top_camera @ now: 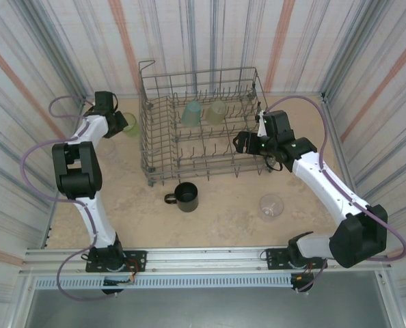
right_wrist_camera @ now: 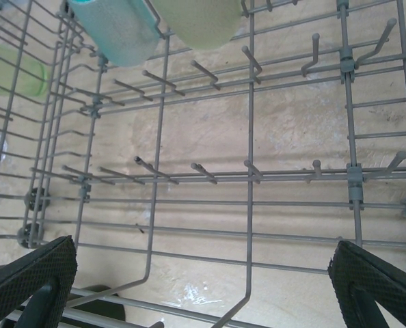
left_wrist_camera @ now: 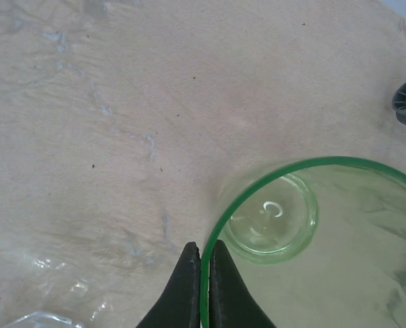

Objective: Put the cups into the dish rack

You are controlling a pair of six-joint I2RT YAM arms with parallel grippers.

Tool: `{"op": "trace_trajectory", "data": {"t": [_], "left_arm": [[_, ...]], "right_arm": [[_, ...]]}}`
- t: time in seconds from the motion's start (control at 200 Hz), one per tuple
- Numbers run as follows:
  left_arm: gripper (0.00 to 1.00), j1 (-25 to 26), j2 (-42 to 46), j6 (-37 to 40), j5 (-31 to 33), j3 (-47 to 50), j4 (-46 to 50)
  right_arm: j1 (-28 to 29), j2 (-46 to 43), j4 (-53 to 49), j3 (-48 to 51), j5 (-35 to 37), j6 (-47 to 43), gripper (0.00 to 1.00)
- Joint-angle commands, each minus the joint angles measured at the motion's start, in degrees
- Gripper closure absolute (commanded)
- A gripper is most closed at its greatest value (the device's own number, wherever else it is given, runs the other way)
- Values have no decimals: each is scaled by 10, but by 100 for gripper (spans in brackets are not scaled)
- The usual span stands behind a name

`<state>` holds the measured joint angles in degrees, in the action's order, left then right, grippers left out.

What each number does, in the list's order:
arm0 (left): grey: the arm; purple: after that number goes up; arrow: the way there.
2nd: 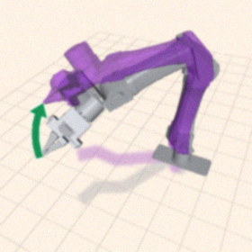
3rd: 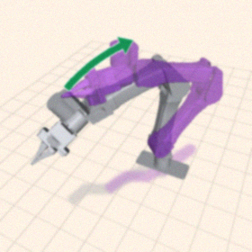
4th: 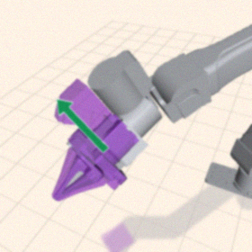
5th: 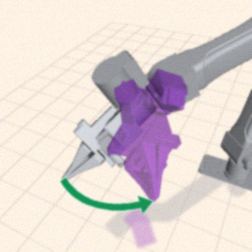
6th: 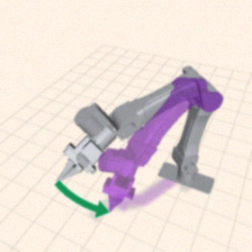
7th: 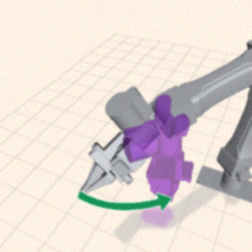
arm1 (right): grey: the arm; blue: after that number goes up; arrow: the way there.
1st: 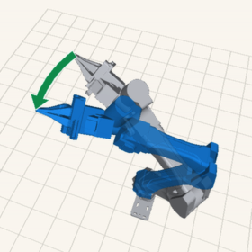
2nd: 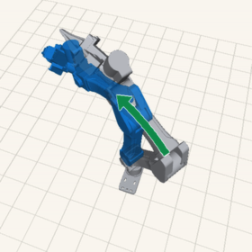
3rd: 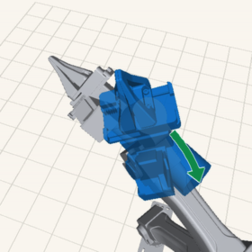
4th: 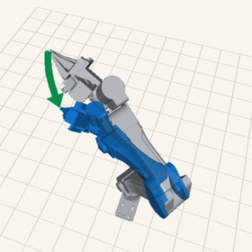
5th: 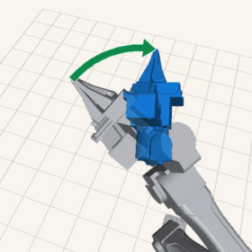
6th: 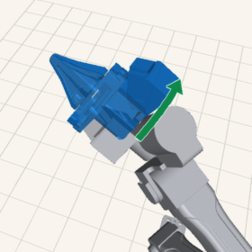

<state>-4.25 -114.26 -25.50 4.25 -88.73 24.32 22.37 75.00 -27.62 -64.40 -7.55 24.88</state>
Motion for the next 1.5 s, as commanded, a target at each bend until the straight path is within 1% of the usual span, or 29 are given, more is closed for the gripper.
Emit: {"op": "trace_trajectory", "data": {"t": [0.0, 0.22, 0.386, 0.451, 0.541, 0.686, 0.852, 1.187, 1.277, 1.493], "left_arm": [[100, 0, 7, 6, 24, -10, 15], [100, -3, 46, 9, 40, 15, 16], [100, -13, 91, -4, 21, 49, 7], [100, -18, 111, -13, 2, 67, -4], [100, -34, 136, -30, -48, 98, -33], [100, -60, 167, -66, -106, 129, -56], [100, -66, 199, -78, -130, 149, -68], [100, -90, 272, -113, -201, 204, -105], [100, -92, 290, -120, -209, 215, -107], [100, -100, 327, -146, -251, 249, -127]], "right_arm": [[-3, 6, -16, -24, -1, -3, 1], [-1, -3, -16, -22, -9, 5, 1], [3, -20, -18, -16, -12, 12, 1], [5, -25, -19, -14, -12, 14, 1], [6, -31, -26, -14, -13, 16, 1], [7, -42, -37, -16, -13, 16, 1], [9, -56, -43, -11, -14, 19, 1], [13, -76, -40, 3, -22, 32, 1], [14, -73, -34, 4, -26, 33, 1], [21, -56, -18, 4, -39, 46, 1]]}}
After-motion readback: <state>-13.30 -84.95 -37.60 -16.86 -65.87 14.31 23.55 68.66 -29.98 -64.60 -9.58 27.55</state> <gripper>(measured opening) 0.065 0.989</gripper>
